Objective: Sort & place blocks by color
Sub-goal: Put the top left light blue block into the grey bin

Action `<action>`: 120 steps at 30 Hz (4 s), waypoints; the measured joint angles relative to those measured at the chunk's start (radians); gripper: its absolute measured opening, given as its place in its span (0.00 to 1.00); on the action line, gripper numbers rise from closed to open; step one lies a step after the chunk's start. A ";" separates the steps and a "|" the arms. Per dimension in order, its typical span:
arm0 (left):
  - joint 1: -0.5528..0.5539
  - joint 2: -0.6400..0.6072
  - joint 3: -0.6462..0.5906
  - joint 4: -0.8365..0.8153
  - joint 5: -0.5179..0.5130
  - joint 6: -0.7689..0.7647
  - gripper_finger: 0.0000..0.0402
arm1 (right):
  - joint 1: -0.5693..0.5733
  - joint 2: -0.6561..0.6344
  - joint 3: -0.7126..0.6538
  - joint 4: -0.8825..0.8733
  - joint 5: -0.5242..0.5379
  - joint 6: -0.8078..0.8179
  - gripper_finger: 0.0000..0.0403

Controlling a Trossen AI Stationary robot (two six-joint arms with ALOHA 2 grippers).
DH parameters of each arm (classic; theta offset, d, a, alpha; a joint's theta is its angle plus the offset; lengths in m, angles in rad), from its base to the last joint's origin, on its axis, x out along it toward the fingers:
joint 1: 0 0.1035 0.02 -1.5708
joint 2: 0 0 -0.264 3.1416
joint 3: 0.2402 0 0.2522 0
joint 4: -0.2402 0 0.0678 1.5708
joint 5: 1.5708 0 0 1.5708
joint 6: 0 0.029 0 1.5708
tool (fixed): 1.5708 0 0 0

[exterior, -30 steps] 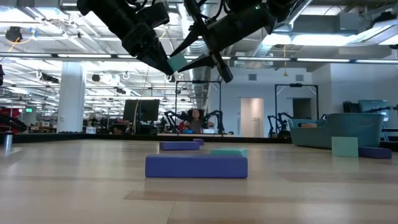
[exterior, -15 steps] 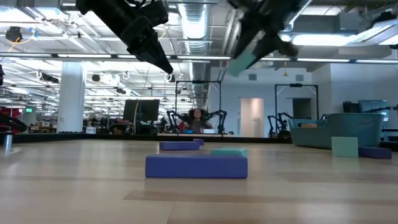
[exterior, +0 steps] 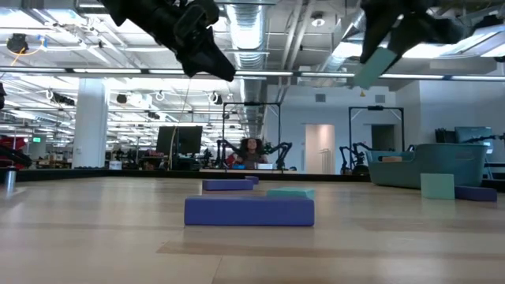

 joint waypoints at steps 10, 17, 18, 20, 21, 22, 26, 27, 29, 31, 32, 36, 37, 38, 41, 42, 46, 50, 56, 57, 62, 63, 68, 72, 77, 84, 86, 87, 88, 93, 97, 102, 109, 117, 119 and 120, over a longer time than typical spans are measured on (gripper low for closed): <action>0.021 0.000 0.000 0.006 0.000 0.001 0.45 | 0.127 -0.002 0.000 -0.127 0.001 0.206 0.35; 0.029 0.000 0.000 0.003 0.000 0.001 0.45 | 0.169 -0.002 0.000 -0.154 -0.063 0.239 0.37; 0.029 0.000 0.000 0.002 0.000 0.001 0.45 | 0.174 -0.002 0.000 -0.159 -0.077 0.239 0.37; 0.029 0.000 0.000 0.001 0.000 -0.001 0.45 | 0.184 -0.002 0.000 -0.168 -0.107 0.239 0.36; 0.029 0.000 0.000 0.001 0.000 -0.001 0.45 | 0.189 -0.002 0.000 -0.173 -0.122 0.239 0.36; 0.029 0.000 0.000 0.001 0.000 -0.001 0.45 | 0.194 -0.002 0.000 -0.178 -0.136 0.239 0.35; 0.029 0.000 0.000 0.000 0.000 -0.002 0.45 | 0.217 -0.010 0.000 -0.198 -0.180 0.241 0.36; 0.029 0.000 0.000 -0.002 0.000 -0.002 0.45 | 0.221 -0.011 0.000 -0.201 -0.184 0.245 0.36; 0.029 0.000 0.000 -0.009 0.000 -0.002 0.45 | 0.233 -0.010 0.000 -0.212 -0.189 0.266 0.37; 0.029 0.000 0.000 -0.015 0.000 -0.004 0.45 | 0.244 -0.014 0.000 -0.232 -0.197 0.281 0.36; 0.029 0.000 0.000 -0.017 0.000 -0.004 0.45 | 0.249 -0.016 0.001 -0.235 -0.201 0.287 0.36; 0.034 0.000 0.003 -0.024 0.000 -0.005 0.45 | 0.260 -0.016 0.002 -0.248 -0.210 0.304 0.35; 0.037 0.000 0.011 -0.036 0.000 -0.005 0.45 | 0.264 -0.019 0.002 -0.252 -0.214 0.306 0.36; 0.041 0.000 0.020 -0.043 -0.001 -0.005 0.45 | 0.267 -0.022 0.002 -0.253 -0.218 0.307 0.36; 0.057 0.000 0.040 -0.047 -0.001 -0.001 0.45 | 0.270 -0.023 0.002 -0.260 -0.229 0.309 0.36; 0.062 0.000 0.048 -0.053 -0.001 0.000 0.45 | 0.270 -0.022 0.002 -0.262 -0.230 0.309 0.36; 0.086 0.000 0.071 -0.058 0.023 0.000 0.45 | 0.270 -0.023 0.002 -0.271 -0.232 0.309 0.35; 0.104 0.000 0.084 -0.064 0.048 0.000 0.45 | 0.270 -0.023 0.002 -0.271 -0.232 0.309 0.36; 0.116 0.000 0.088 -0.071 0.052 0.000 0.45 | 0.270 -0.023 0.002 -0.273 -0.243 0.307 0.35; 0.116 0.000 0.088 -0.072 0.052 0.000 0.45 | 0.270 -0.023 0.002 -0.274 -0.253 0.306 0.35; 0.116 0.000 0.088 -0.085 0.052 0.000 0.45 | 0.270 -0.022 0.002 -0.298 -0.285 0.306 0.36; 0.116 0.000 0.088 -0.086 0.052 0.000 0.45 | 0.270 -0.022 0.002 -0.302 -0.285 0.307 0.36; 0.116 0.000 0.088 -0.086 0.052 0.002 0.45 | 0.270 -0.022 0.002 -0.301 -0.286 0.306 0.35; 0.119 0.000 0.088 -0.086 0.052 0.001 0.45 | 0.278 -0.022 0.002 -0.303 -0.307 0.306 0.36; 0.136 0.000 0.088 -0.094 0.052 -0.034 0.45 | 0.312 -0.022 0.002 -0.302 -0.311 0.330 0.35; 0.153 0.000 0.088 -0.110 0.080 -0.042 0.45 | 0.383 -0.022 0.001 -0.301 -0.312 0.437 0.36; 0.153 0.000 0.088 -0.112 0.080 -0.042 0.45 | 0.404 -0.022 0.001 -0.300 -0.312 0.473 0.36; 0.153 0.000 0.088 -0.112 0.080 -0.042 0.45 | 0.414 -0.022 0.001 -0.300 -0.312 0.490 0.36; 0.153 0.000 0.088 -0.112 0.080 -0.042 0.45 | 0.424 -0.021 0.001 -0.299 -0.312 0.504 0.35; 0.153 0.000 0.088 -0.112 0.080 -0.042 0.45 | 0.462 -0.010 -0.006 -0.282 -0.313 0.562 0.36; 0.153 0.000 0.088 -0.112 0.080 -0.042 0.45 | 0.481 0.000 -0.046 -0.212 -0.323 0.595 0.36; 0.153 0.000 0.088 -0.113 0.081 -0.035 0.45 | 0.496 0.000 -0.090 -0.122 -0.339 0.633 0.36; 0.153 0.000 0.088 -0.114 0.081 -0.027 0.45 | 0.499 -0.001 -0.126 -0.076 -0.339 0.640 0.35; 0.153 0.000 0.088 -0.147 0.081 -0.025 0.45 | 0.498 -0.001 -0.140 -0.058 -0.362 0.639 0.36; 0.153 0.000 0.088 -0.155 0.081 -0.019 0.45 | 0.498 -0.001 -0.140 -0.057 -0.363 0.637 0.36; 0.153 0.000 0.088 -0.158 0.081 -0.019 0.45 | 0.498 -0.001 -0.140 -0.056 -0.364 0.636 0.35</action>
